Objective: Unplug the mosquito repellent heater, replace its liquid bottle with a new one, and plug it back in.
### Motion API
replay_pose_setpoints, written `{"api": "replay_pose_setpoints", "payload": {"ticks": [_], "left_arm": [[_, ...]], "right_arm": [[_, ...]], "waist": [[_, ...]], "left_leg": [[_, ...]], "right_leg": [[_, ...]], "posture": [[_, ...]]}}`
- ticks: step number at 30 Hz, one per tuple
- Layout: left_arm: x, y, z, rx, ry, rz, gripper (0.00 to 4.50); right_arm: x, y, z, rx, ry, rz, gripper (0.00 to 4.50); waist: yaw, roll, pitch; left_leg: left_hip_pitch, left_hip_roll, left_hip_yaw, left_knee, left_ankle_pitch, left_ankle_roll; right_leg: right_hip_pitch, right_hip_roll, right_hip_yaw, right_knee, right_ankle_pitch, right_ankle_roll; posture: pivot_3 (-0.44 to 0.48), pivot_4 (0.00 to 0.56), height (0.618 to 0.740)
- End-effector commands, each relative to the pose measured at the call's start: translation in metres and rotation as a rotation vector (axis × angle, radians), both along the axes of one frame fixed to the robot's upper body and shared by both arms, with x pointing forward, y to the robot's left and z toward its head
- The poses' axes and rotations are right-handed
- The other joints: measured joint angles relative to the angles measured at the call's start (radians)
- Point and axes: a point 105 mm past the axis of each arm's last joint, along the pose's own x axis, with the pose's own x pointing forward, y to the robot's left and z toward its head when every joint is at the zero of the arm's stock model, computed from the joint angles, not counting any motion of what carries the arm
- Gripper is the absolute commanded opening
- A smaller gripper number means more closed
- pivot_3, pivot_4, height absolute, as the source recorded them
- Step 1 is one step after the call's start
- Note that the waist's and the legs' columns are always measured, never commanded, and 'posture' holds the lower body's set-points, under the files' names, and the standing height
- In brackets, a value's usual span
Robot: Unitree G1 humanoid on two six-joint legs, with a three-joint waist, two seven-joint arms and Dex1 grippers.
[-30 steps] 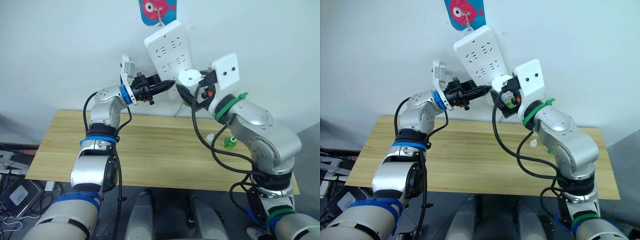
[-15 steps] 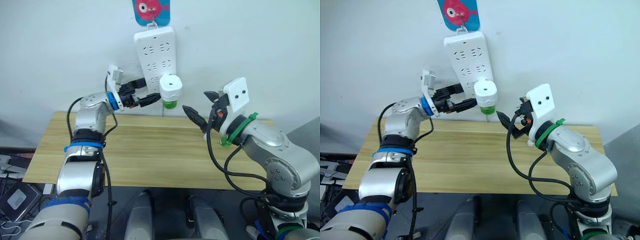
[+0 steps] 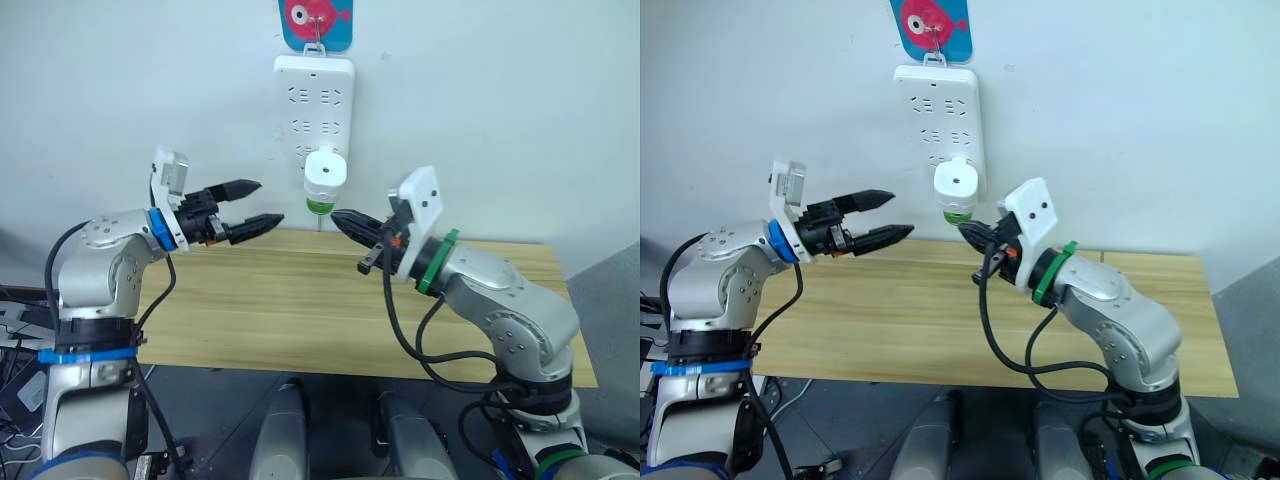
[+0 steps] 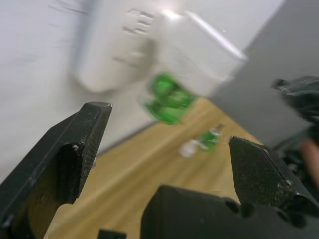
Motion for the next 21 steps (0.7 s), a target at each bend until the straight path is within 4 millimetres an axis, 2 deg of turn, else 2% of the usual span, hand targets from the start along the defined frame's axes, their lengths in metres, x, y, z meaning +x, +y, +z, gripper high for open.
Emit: {"api": "replay_pose_setpoints", "payload": {"ticks": [1,9,21], "left_arm": [[-0.013,-0.011,0.013,-0.007,-0.026,-0.045,4.50],[-0.021,-0.020,0.013,-0.008,0.013,-0.098,4.50],[-0.019,-0.020,0.012,-0.005,0.008,-0.101,4.50]], "right_arm": [[0.008,0.001,0.010,0.012,-0.065,-0.039,0.03],[0.023,0.003,0.006,-0.033,-0.096,-0.089,0.03],[0.029,0.003,0.007,-0.003,-0.088,-0.138,0.03]], "waist": [[0.005,0.000,0.000],[0.023,0.000,0.000],[0.024,0.000,0.000]], "left_leg": [[0.000,0.000,0.000,0.000,0.000,0.000],[0.000,0.000,0.001,0.000,0.000,0.000],[0.000,0.000,0.001,0.000,0.000,0.000]], "right_leg": [[0.000,0.000,0.000,0.000,0.000,0.000],[0.000,0.001,0.000,0.000,0.000,0.000],[0.000,0.001,0.000,0.000,0.000,0.000]], "posture": [[0.272,0.262,0.740],[0.279,0.253,0.740],[0.277,0.245,0.740]]}}
